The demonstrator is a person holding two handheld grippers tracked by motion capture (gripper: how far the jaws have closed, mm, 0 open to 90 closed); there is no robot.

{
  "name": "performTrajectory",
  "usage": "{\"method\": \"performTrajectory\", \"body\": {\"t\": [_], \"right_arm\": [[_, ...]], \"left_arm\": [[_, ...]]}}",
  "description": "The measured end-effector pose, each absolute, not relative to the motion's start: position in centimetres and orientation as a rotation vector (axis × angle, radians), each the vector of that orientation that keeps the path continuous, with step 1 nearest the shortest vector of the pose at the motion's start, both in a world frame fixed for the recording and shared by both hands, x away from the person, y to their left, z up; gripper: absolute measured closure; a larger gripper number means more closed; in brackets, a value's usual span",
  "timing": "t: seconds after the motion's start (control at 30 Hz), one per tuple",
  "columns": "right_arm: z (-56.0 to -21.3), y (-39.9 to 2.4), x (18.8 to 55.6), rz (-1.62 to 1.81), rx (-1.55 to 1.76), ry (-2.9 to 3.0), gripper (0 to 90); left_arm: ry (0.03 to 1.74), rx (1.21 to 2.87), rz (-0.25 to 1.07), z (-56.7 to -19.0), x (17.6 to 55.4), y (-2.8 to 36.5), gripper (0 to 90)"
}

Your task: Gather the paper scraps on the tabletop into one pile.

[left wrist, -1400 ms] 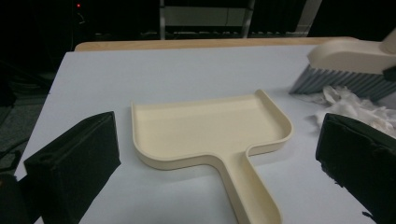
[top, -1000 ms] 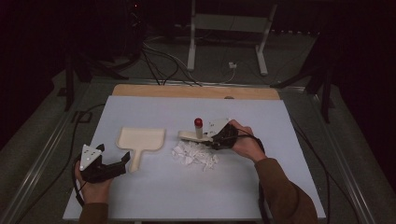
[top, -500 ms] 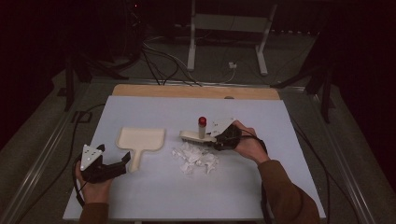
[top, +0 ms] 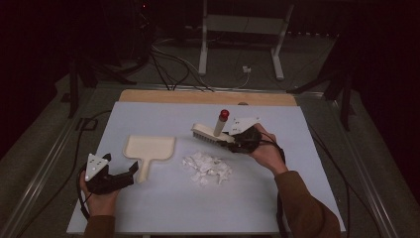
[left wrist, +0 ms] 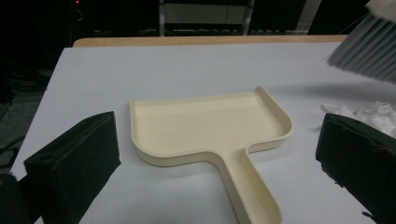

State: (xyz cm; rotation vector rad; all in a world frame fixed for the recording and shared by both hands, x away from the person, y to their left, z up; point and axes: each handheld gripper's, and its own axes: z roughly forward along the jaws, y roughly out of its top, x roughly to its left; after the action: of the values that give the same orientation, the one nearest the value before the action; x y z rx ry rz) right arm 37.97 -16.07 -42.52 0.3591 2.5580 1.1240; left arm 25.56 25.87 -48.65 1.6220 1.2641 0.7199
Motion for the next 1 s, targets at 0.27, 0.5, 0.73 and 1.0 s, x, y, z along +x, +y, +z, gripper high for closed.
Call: {"method": "performTrajectory", "body": {"t": [0.27,0.5,0.73,1.0], "right_arm": [[-41.1,-16.5,36.5,1.252,0.372,2.606,68.0],[-40.2,-16.7,35.3,1.354,0.334,2.649,68.0],[-40.8,-15.8,33.9,1.393,0.308,2.763,68.0],[-43.4,-14.0,33.1,1.298,0.335,2.943,68.0]], "left_arm": [[1.264,1.625,0.717,-48.7,25.6,25.8,0.4],[1.263,1.628,0.717,-48.7,25.6,25.8,0.5],[1.264,1.628,0.717,-48.8,25.6,25.7,0.4],[1.265,1.626,0.717,-48.7,25.6,25.8,0.4]]}}
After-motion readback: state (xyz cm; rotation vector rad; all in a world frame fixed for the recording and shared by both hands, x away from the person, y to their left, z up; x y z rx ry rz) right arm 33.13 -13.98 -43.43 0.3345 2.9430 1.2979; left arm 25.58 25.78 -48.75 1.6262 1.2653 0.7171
